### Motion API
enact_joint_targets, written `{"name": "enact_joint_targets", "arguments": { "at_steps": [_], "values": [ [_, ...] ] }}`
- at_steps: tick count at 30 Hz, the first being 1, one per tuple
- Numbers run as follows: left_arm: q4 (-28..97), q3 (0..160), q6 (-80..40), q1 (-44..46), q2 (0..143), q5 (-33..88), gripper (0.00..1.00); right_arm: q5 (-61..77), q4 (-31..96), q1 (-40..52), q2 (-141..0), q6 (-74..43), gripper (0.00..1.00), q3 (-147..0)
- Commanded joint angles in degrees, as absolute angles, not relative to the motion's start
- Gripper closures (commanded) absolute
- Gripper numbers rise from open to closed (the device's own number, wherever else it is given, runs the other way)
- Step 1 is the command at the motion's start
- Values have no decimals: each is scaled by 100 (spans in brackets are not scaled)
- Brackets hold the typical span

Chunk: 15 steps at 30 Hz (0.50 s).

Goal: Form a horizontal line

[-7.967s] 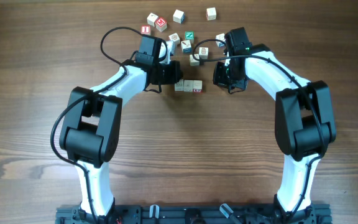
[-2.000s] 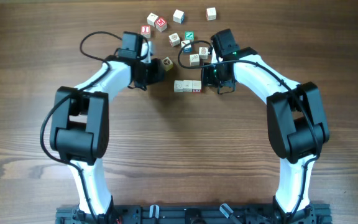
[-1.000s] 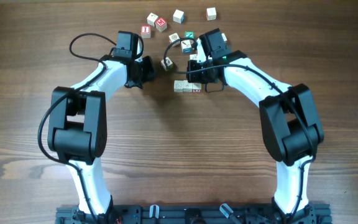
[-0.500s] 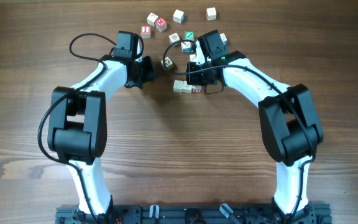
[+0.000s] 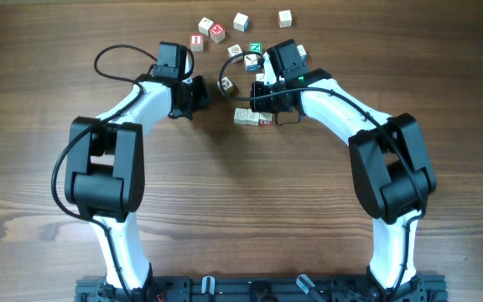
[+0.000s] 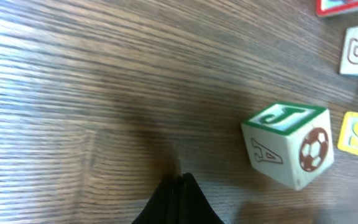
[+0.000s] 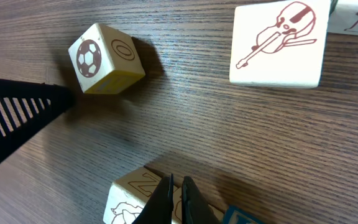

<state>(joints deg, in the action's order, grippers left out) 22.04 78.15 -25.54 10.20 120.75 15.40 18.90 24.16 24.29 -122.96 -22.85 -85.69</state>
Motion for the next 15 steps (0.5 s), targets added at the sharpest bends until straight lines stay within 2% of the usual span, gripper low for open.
{"name": "enact_joint_targets", "arguments": {
  "at_steps": [1,15],
  "values": [
    [2272,7765,-1951,1245,12121,2300,96,1931,2421,2447,-12097,-2228,93,-8604],
    [2499,7765,-1516,1516,12121,2467,96,1931,2561,2449,-12097,-2246,94,-8602]
  ]
}}
